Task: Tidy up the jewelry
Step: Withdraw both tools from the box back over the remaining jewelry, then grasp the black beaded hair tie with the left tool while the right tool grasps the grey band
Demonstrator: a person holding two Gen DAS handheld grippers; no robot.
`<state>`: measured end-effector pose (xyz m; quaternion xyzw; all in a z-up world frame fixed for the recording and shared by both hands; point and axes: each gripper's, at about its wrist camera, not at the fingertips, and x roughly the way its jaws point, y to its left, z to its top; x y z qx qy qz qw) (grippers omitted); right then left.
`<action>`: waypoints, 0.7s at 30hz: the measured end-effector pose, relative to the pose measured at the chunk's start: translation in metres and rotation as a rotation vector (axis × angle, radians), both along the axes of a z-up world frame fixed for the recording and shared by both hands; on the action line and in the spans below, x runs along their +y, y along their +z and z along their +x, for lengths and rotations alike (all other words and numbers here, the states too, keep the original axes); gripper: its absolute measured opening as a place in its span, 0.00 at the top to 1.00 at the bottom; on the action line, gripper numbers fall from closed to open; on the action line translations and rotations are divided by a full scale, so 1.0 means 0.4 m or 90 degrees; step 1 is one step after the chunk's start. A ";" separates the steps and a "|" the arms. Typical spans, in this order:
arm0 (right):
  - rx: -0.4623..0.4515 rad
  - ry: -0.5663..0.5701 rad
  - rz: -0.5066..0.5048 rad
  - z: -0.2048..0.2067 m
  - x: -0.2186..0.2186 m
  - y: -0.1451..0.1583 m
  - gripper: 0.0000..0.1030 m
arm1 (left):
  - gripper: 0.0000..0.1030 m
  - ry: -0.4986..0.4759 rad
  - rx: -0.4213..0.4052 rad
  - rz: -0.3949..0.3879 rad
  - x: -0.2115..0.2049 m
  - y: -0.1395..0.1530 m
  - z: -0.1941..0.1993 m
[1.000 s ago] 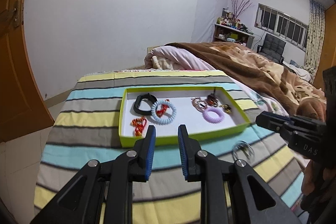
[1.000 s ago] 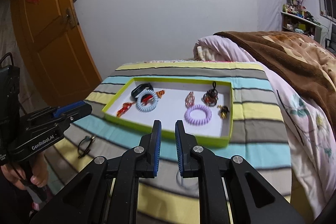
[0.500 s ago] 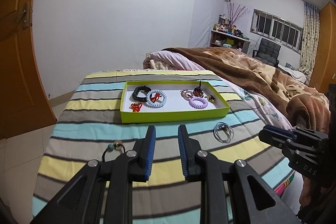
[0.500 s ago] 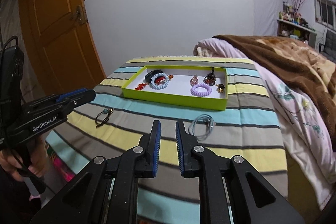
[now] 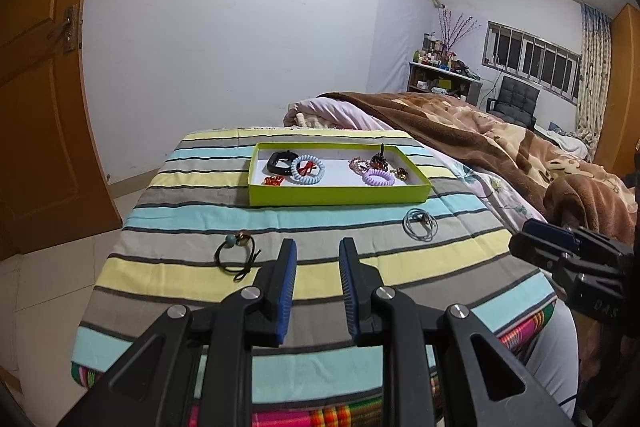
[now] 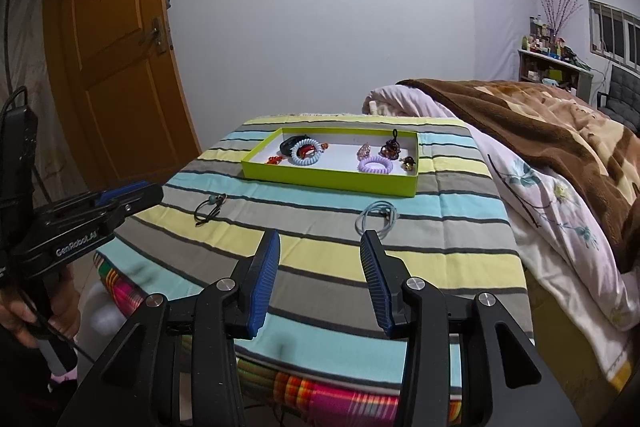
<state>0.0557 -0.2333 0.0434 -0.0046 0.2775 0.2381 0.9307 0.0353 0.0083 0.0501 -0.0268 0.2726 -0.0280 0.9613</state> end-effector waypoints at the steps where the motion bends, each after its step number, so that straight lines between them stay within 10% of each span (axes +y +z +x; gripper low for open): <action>1: -0.001 0.001 -0.001 -0.004 0.001 -0.001 0.58 | 0.78 0.000 0.000 0.001 0.000 0.000 -0.006; 21: 0.022 0.007 -0.010 -0.005 -0.001 -0.031 0.58 | 0.77 0.021 0.014 -0.004 0.030 -0.021 -0.019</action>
